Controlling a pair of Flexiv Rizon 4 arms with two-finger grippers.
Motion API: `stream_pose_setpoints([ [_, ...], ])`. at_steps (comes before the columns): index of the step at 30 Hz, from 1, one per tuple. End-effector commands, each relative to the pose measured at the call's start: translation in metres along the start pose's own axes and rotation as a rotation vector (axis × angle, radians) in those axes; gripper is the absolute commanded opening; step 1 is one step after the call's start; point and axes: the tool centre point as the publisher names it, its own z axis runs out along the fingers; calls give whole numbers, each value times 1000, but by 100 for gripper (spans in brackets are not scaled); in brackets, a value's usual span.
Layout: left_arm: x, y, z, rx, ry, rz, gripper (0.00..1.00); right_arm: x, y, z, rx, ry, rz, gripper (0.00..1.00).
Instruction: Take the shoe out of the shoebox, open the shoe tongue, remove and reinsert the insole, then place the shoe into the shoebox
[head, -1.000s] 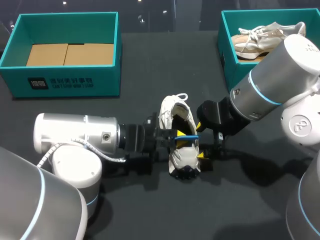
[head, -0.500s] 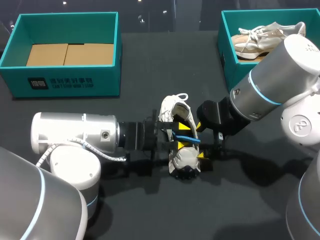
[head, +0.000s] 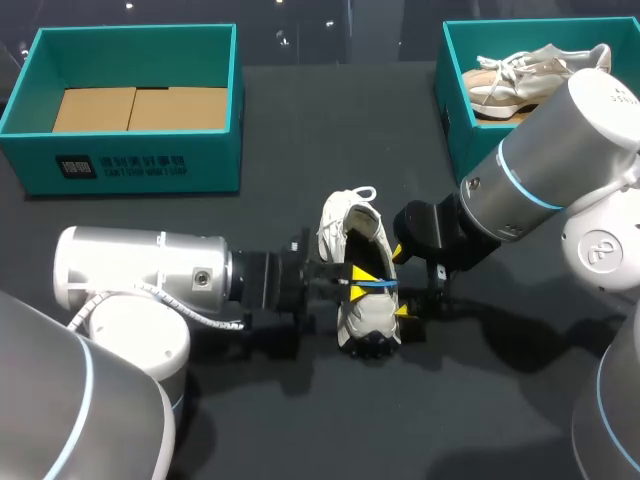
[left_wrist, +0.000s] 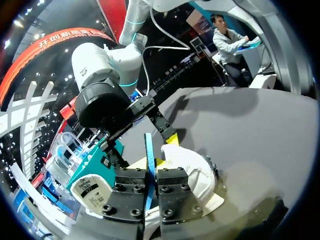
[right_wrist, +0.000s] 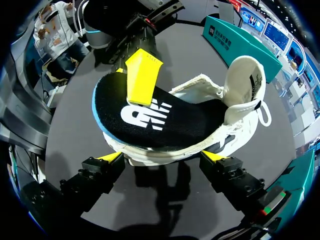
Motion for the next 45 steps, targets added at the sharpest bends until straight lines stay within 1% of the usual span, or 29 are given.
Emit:
stream_pose_setpoints([
  [1, -2, 16, 16, -25, 14, 28, 0, 2, 1, 1, 4, -4, 1, 100],
  [7, -6, 32, 14, -71, 3, 21, 0, 2, 1, 1, 4, -4, 1, 100],
  [9, -7, 31, 12, -74, -3, 16, 0, 2, 1, 1, 4, -4, 1, 100],
  [11, -9, 24, 8, -68, -10, 14, 0, 2, 1, 1, 4, -4, 1, 100],
  [13, -10, 17, 5, -59, -17, 12, 22, 2, 1, 1, 4, -4, 1, 100],
  [16, -11, 7, 2, -31, -21, -2, 42, 2, 1, 1, 4, -4, 1, 100],
  [17, -11, 3, 2, -24, -21, -4, 45, 2, 1, 1, 4, -4, 1, 100],
  [18, -11, 1, 2, -22, -20, -3, 44, 2, 1, 1, 4, -4, 1, 100],
  [21, -13, -3, 3, -9, -18, -3, 31, 2, 1, 1, 4, -4, 1, 100],
  [22, -13, -4, 5, -7, -16, -2, 22, 2, 1, 1, 4, -4, 1, 100],
  [24, -13, -4, 7, -4, -8, -3, 17, 2, 1, 1, 4, -4, 1, 100],
  [26, -11, 1, 11, -8, 9, -10, 0, 2, 1, 1, 4, -4, 1, 100],
  [30, -7, 14, 19, -20, 38, -10, 0, 2, 1, 1, 4, -4, 1, 100],
  [35, -4, 35, 23, -89, 58, 23, 0, 2, 1, 1, 4, -4, 1, 100],
  [37, -5, 38, 21, -88, 57, 15, 0, 2, 1, 1, 4, -4, 1, 100],
  [40, -7, 30, 16, -74, 54, 10, 0, 2, 1, 1, 4, -4, 1, 100],
  [41, -8, 27, 14, -70, 53, 11, 2, 2, 1, 1, 4, -4, 1, 100],
  [42, -9, 24, 12, -64, 53, 10, 12, 2, 1, 1, 4, -4, 1, 100],
  [43, -10, 21, 10, -58, 53, 8, 17, 2, 1, 1, 4, -4, 1, 100],
  [44, -10, 18, 8, -53, 53, 4, 19, 2, 1, 1, 4, -4, 1, 100],
  [45, -11, 15, 6, -52, 53, 4, 23, 2, 1, 1, 4, -4, 1, 100],
])
